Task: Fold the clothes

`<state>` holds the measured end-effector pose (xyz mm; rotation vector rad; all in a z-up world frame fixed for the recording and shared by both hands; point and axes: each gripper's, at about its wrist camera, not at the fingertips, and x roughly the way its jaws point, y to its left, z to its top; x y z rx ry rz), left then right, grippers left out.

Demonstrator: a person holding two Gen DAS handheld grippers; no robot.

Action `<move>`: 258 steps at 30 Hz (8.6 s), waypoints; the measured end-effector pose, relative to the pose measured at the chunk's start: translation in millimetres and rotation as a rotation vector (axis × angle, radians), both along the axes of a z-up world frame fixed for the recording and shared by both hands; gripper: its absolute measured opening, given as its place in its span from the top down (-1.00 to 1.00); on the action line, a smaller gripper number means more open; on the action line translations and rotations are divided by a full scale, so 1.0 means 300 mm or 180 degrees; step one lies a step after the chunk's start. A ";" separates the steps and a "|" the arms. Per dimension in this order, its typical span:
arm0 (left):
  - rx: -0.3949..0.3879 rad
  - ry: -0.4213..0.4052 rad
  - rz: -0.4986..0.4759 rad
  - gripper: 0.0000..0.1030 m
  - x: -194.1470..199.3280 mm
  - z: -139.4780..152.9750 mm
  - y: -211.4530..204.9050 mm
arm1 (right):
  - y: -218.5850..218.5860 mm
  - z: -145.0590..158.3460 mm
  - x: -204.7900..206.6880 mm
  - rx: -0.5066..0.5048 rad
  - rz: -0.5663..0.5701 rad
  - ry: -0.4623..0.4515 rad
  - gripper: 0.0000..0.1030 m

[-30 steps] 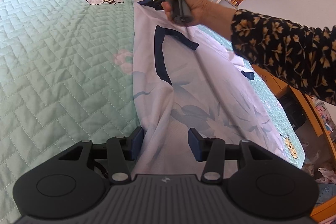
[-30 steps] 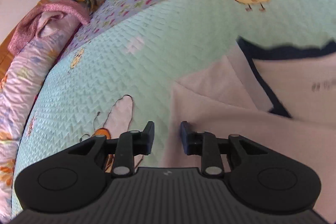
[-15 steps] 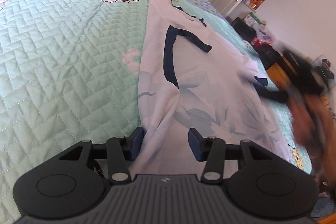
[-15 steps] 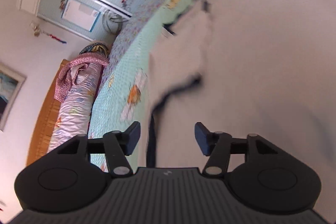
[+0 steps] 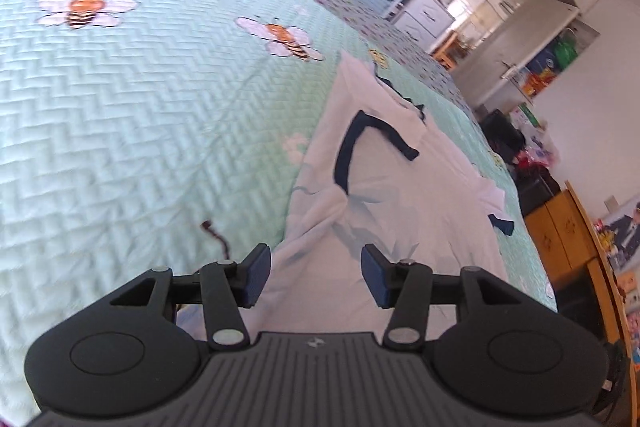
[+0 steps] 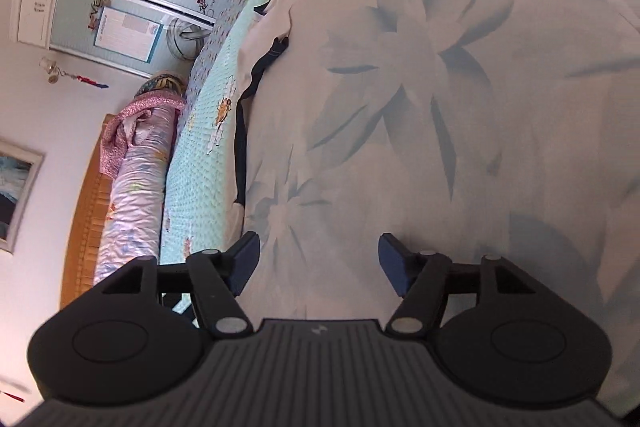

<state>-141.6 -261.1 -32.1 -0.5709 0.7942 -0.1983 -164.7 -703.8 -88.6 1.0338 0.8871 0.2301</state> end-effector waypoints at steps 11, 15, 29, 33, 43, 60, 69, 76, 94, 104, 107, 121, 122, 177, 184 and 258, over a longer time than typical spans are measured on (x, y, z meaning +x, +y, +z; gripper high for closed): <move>0.0555 0.0241 0.0213 -0.08 -0.092 -0.060 0.050 | 0.053 -0.009 -0.108 0.0124 0.0256 0.0055 -0.34; 0.0851 0.0259 0.0201 -0.11 -0.102 -0.079 0.062 | 0.038 -0.001 -0.112 0.0095 0.0288 0.0023 -0.37; 0.1552 0.0094 -0.0411 0.93 -0.146 -0.092 -0.049 | 0.022 -0.018 -0.124 0.0104 0.0324 -0.0001 -0.37; 0.1607 -0.0018 -0.0437 0.94 -0.185 -0.052 -0.081 | 0.011 -0.019 -0.132 0.0124 0.0290 -0.0012 -0.37; 0.1691 -0.0480 -0.0797 0.94 -0.254 0.136 -0.208 | -0.002 -0.031 -0.148 0.0192 0.0254 -0.0042 -0.37; 0.1080 0.0004 -0.1511 0.82 -0.305 -0.012 -0.369 | 0.002 -0.020 -0.157 0.0213 0.0422 -0.0152 -0.38; 0.0902 0.0035 -0.0641 0.54 -0.255 0.063 -0.200 | 0.198 0.034 -0.117 0.0396 0.1270 -0.0206 -0.38; 0.0914 0.0062 -0.0644 0.36 -0.259 0.065 -0.195 | 0.325 -0.010 -0.051 0.0162 0.1456 0.0098 -0.16; 0.1020 0.0207 -0.0559 0.26 -0.245 0.024 -0.158 | 0.334 -0.044 -0.040 -0.0030 0.1355 0.0184 0.94; 0.0816 -0.0077 -0.0855 0.11 -0.193 0.045 -0.287 | 0.347 -0.037 -0.067 -0.0218 0.1420 0.0086 0.94; 0.0747 -0.0047 -0.0881 0.10 -0.142 -0.012 -0.312 | 0.341 -0.042 -0.070 -0.0198 0.1417 0.0076 0.94; 0.1378 0.0130 -0.0715 0.10 -0.234 -0.052 -0.108 | 0.386 0.125 -0.160 -0.1315 0.1928 -0.0695 0.32; 0.1414 0.0126 -0.0763 0.10 -0.248 -0.055 -0.110 | 0.417 0.153 -0.190 -0.1617 0.2090 -0.0876 0.12; 0.1610 0.0284 -0.1215 -0.09 -0.136 -0.078 -0.334 | 0.541 0.149 -0.391 -0.3643 0.3174 -0.2378 0.52; 0.1560 0.0287 -0.1173 -0.09 -0.133 -0.076 -0.322 | 0.589 0.095 -0.392 -0.3943 0.3424 -0.2507 0.59; 0.3032 -0.1009 -0.3939 0.35 -0.312 -0.092 -0.649 | 0.500 0.102 -0.224 -0.3009 0.3430 -0.1901 1.00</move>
